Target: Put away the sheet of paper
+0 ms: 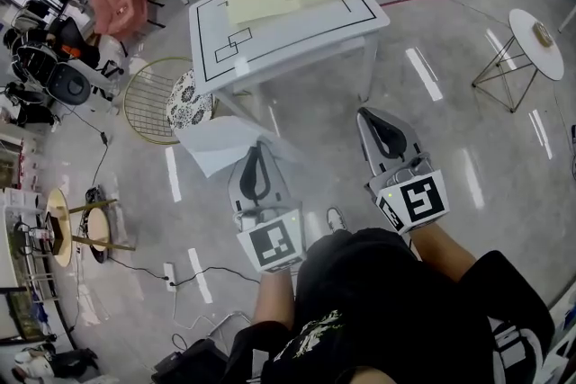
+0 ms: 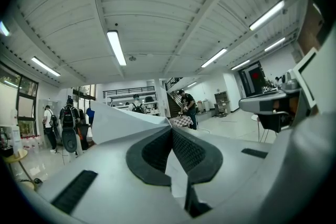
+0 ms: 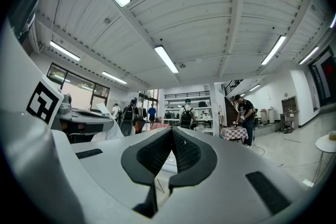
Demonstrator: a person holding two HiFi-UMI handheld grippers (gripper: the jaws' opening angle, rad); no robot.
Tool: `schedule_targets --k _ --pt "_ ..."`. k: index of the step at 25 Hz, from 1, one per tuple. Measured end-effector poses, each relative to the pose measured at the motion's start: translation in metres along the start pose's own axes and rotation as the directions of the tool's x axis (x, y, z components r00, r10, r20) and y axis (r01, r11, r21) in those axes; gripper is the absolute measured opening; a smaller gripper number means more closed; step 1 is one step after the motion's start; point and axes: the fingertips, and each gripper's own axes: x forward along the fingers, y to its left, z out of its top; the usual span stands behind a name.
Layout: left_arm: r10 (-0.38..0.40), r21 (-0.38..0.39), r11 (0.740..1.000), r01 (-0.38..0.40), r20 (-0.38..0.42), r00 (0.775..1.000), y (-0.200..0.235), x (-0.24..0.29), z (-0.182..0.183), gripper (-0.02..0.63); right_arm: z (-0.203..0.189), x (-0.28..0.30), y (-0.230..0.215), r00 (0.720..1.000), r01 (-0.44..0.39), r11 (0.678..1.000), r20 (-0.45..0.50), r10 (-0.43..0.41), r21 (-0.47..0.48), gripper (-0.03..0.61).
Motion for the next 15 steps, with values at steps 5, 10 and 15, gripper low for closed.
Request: schedule_targets --k 5,10,15 --pt "-0.012 0.007 1.0 0.012 0.004 1.0 0.005 0.005 -0.001 0.002 0.0 0.011 0.008 1.0 -0.008 1.0 0.01 0.008 0.004 -0.008" --pt "-0.019 -0.004 1.0 0.019 0.019 1.0 0.01 0.014 0.001 0.002 0.0 0.016 0.006 1.0 0.001 1.0 0.013 -0.001 -0.008 -0.008" --pt "-0.055 -0.006 0.998 0.055 0.019 0.998 0.006 0.026 -0.007 0.002 -0.002 0.025 0.004 1.0 0.022 1.0 0.021 -0.022 -0.002 -0.008"
